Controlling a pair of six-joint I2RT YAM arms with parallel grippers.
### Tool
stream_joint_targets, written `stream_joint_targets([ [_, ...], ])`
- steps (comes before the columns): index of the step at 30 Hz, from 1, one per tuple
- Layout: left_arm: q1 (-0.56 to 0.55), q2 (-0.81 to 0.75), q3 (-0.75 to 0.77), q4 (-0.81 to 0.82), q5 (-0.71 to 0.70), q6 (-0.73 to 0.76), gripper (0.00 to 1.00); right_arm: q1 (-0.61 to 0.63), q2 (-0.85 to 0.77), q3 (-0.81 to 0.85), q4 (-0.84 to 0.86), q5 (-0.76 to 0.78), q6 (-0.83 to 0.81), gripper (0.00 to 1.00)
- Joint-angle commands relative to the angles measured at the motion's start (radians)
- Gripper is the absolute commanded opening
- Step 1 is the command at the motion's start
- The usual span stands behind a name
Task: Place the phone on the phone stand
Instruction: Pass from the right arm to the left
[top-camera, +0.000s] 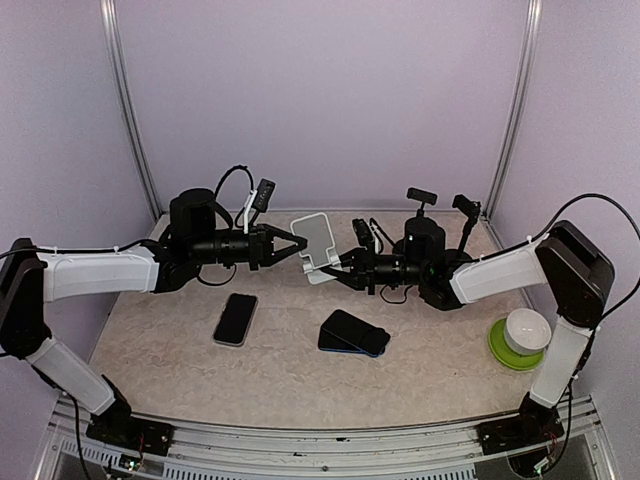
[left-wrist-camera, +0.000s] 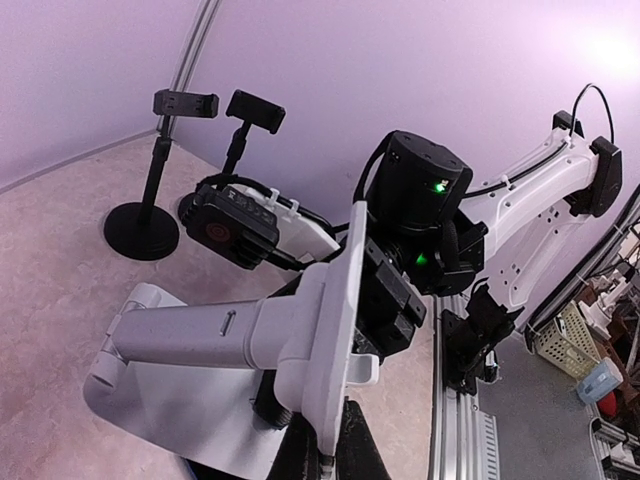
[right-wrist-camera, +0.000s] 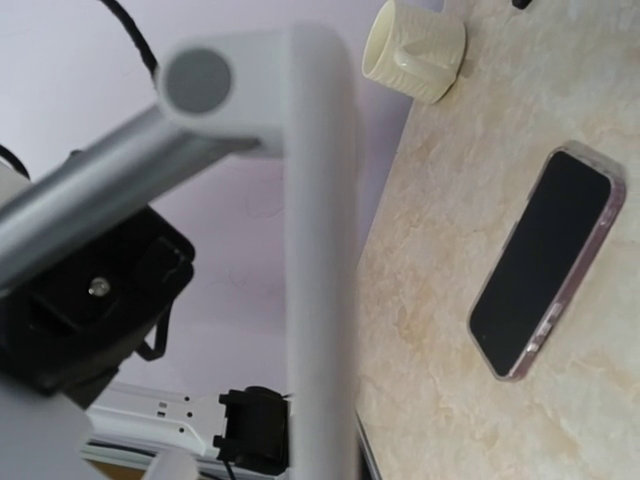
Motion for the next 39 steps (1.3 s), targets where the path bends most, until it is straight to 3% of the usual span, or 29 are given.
stream_joint_targets([
  [1,0.078,-0.042,0.042,0.152,-0.2,-0.046,0.0,0.019,0.01,-0.045,-0.034,-0.069,-0.097,0.0],
  [23,0.039,-0.04,0.041,0.1,-0.34,0.135,0.0,0.048,0.025,-0.002,-0.006,-0.104,-0.006,0.0],
  [39,0.061,-0.072,0.03,0.12,-0.382,0.103,0.0,0.048,0.03,0.0,-0.039,-0.096,-0.022,0.0],
])
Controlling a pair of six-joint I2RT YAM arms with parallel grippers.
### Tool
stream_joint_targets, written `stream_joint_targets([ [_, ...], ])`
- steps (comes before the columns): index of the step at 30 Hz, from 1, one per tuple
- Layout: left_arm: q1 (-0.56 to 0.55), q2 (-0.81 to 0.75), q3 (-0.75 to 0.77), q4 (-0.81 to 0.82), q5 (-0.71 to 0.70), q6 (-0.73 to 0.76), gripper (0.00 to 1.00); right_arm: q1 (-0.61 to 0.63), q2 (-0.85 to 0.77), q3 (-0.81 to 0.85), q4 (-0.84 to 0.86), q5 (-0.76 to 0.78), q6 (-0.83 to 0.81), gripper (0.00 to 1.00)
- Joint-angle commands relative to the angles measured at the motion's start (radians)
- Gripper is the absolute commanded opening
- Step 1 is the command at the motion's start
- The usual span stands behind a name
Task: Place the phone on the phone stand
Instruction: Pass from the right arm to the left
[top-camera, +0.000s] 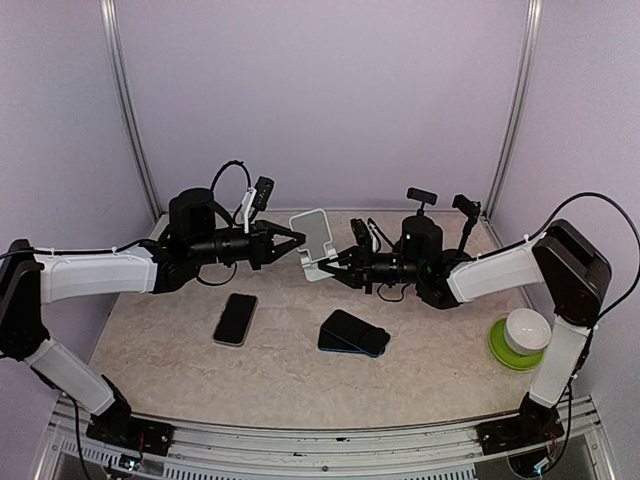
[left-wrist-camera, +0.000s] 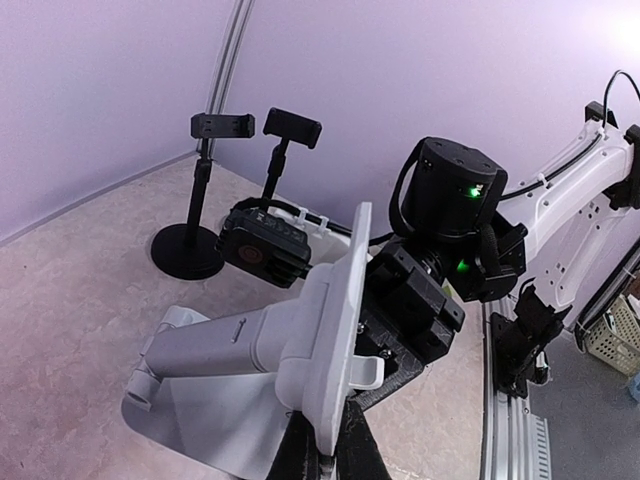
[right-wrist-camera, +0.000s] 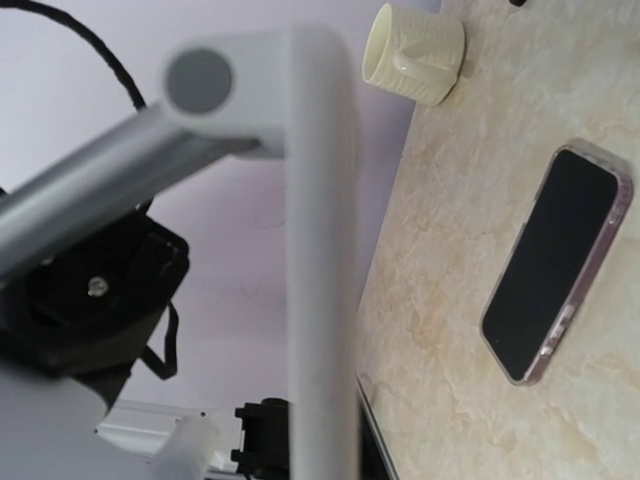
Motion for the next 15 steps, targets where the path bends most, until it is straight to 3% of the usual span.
stream_joint_targets([
  [1,0.08,-0.063,0.025,0.142,-0.259,-0.021,0.0,0.043,0.01,-0.027,-0.039,-0.106,-0.083,0.0],
  [15,0.101,-0.039,0.042,0.146,-0.21,-0.061,0.0,0.043,0.025,-0.024,-0.035,-0.113,-0.075,0.0],
])
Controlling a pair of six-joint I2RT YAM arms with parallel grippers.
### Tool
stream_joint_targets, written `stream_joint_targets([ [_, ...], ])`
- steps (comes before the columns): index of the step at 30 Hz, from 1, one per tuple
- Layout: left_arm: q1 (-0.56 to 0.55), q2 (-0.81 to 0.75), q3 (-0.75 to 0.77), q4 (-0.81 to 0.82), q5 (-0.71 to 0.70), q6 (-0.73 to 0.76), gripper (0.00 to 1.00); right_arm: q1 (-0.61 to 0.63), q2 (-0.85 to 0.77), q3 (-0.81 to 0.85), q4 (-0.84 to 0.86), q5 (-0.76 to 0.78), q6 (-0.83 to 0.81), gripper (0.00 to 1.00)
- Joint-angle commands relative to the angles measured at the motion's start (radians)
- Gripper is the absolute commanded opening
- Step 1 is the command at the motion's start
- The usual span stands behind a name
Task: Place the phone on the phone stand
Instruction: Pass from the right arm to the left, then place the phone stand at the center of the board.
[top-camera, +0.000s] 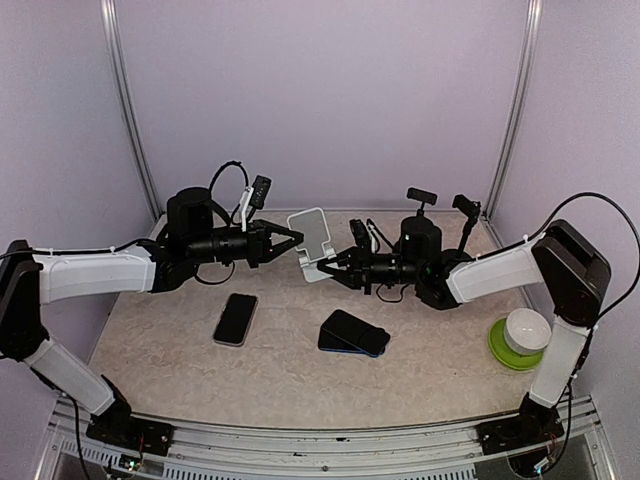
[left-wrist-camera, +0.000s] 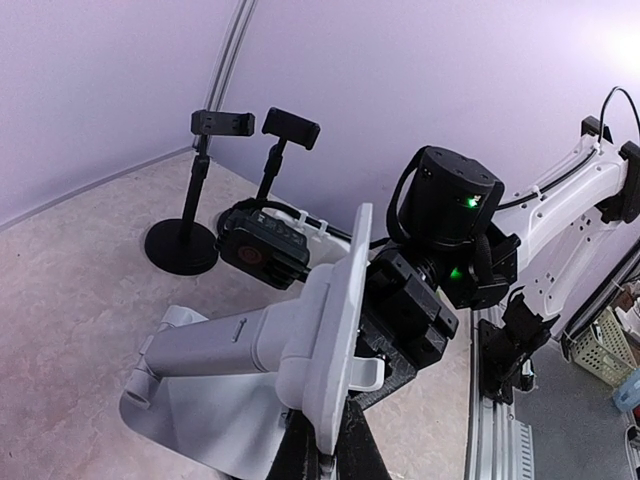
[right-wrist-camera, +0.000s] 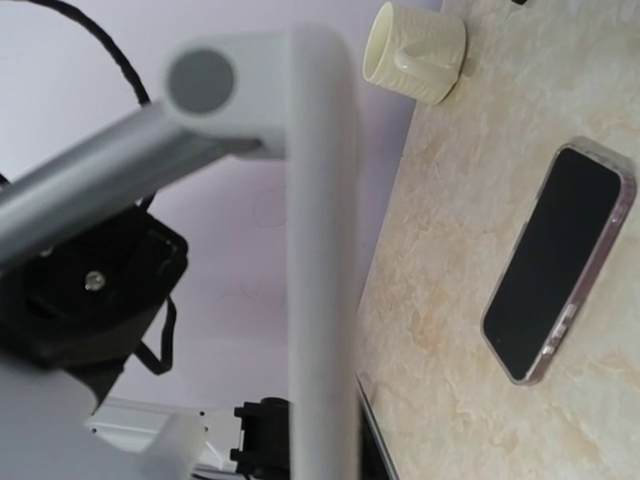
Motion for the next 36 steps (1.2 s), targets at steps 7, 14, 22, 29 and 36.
stream_joint_targets([
  [7,0.051,-0.021,0.045,0.113,-0.223,0.028,0.0,0.035,0.022,0.026,-0.074,-0.118,-0.06,0.02],
  [14,0.052,-0.023,0.023,0.119,-0.232,0.022,0.0,0.032,0.011,0.03,-0.075,-0.121,-0.056,0.2],
  [22,0.056,-0.015,0.029,0.112,-0.256,0.023,0.0,0.02,-0.015,0.033,-0.113,-0.118,-0.089,0.49],
  [29,0.115,0.041,0.098,0.092,-0.215,0.035,0.0,0.005,-0.034,-0.015,-0.117,-0.112,-0.117,0.54],
  [36,0.198,0.174,0.225,0.052,-0.093,0.062,0.0,0.002,-0.076,-0.024,-0.235,-0.084,-0.243,0.62],
])
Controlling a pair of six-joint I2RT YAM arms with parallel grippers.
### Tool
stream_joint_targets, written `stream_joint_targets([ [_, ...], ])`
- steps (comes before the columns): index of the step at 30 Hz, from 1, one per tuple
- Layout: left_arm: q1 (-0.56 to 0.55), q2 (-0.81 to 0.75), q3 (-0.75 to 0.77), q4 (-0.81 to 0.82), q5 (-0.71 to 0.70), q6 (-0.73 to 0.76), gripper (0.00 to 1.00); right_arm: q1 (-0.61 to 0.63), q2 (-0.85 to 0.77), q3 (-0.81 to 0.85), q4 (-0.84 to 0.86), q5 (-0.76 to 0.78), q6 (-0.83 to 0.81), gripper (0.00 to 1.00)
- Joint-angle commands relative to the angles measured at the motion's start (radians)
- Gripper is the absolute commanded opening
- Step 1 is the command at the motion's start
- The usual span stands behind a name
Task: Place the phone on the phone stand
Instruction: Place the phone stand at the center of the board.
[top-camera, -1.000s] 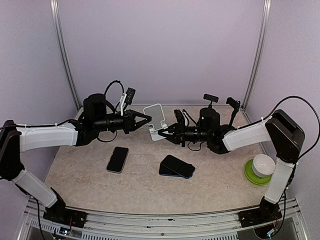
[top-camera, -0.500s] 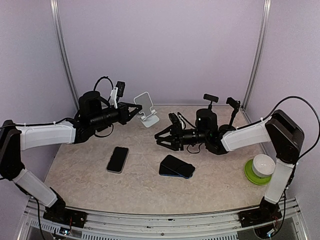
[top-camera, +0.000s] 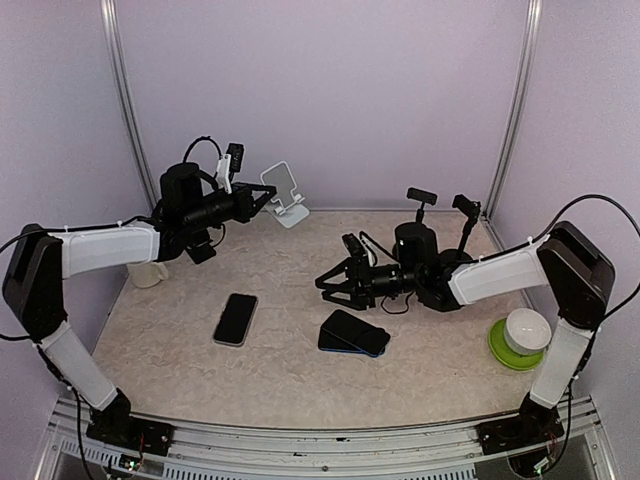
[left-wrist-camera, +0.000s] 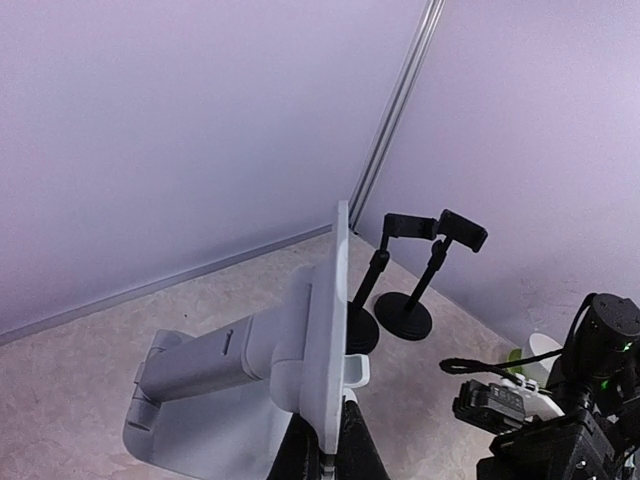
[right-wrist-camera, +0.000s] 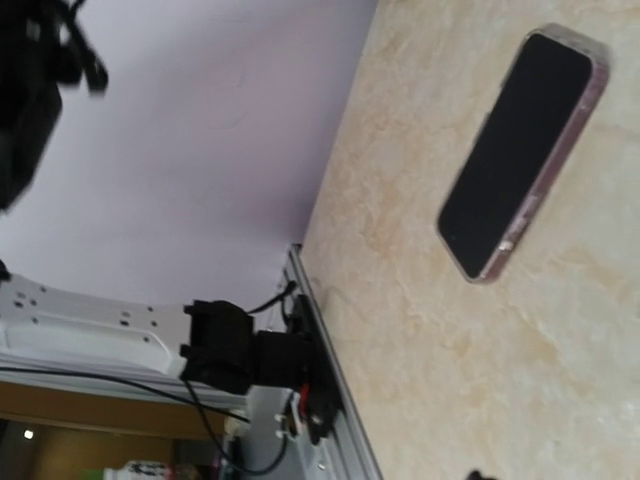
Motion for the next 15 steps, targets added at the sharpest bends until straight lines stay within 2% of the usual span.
stream_joint_targets([
  [1,0.047,0.077,0.095,0.005,0.087,0.04,0.0,-0.006,-0.064,-0.01,-0.097,0.016,-0.128,0.64],
  [8,0.11,0.237,0.252,-0.074,0.171,0.08,0.0,-0.006,-0.1,-0.026,-0.132,0.001,-0.206,0.74],
  [15,0.171,0.394,0.372,-0.122,0.23,0.107,0.0,-0.006,-0.124,-0.051,-0.139,-0.006,-0.232,0.75],
])
